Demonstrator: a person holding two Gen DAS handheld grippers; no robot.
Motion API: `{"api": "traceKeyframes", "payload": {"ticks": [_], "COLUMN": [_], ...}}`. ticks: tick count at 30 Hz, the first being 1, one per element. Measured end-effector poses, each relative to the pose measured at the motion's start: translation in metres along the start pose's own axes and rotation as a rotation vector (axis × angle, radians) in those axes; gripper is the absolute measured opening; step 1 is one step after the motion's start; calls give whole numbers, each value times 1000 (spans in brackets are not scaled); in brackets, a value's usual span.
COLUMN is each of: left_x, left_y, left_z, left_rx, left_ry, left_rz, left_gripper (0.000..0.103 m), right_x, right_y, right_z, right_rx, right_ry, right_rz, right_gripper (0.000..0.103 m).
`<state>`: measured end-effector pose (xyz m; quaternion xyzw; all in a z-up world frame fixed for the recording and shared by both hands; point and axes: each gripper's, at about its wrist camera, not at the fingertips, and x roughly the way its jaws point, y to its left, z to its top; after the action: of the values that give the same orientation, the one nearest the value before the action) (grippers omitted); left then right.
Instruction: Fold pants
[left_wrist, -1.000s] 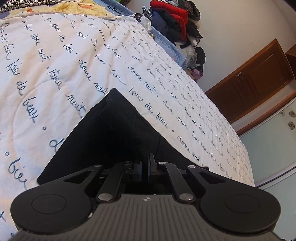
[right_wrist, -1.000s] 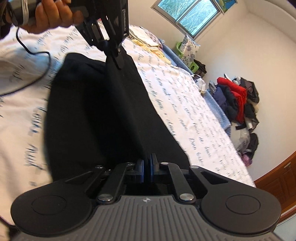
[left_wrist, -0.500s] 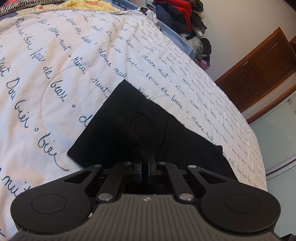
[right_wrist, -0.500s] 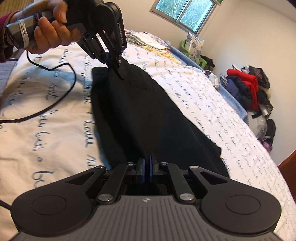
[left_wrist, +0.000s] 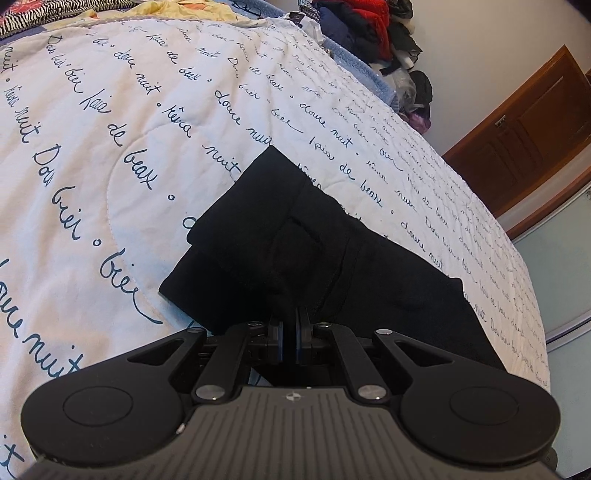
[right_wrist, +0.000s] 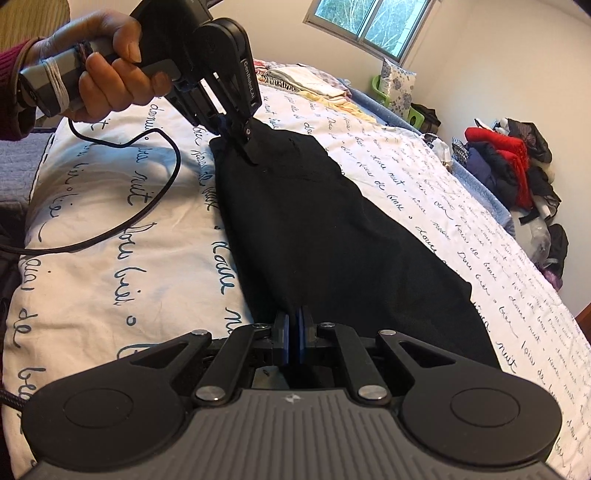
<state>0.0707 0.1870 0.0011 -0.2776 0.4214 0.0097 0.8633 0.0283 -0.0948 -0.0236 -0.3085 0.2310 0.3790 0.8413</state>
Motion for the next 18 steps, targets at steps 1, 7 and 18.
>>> {"api": "traceKeyframes", "payload": {"ticks": [1, 7, 18], "left_x": [2, 6, -6], "left_y": [-1, -2, -15], "left_z": [-1, -4, -6], "left_rx": [6, 17, 77], "left_ry": [2, 2, 5], "left_rz": [7, 32, 101], "left_gripper": [10, 11, 24], "right_x": [0, -1, 2], "right_y": [1, 2, -2], "right_z": [0, -1, -6], "right_rx": [2, 44, 153], "right_ry": [1, -6, 5], "right_rz": [0, 21, 54], "right_gripper": [5, 5, 5]}}
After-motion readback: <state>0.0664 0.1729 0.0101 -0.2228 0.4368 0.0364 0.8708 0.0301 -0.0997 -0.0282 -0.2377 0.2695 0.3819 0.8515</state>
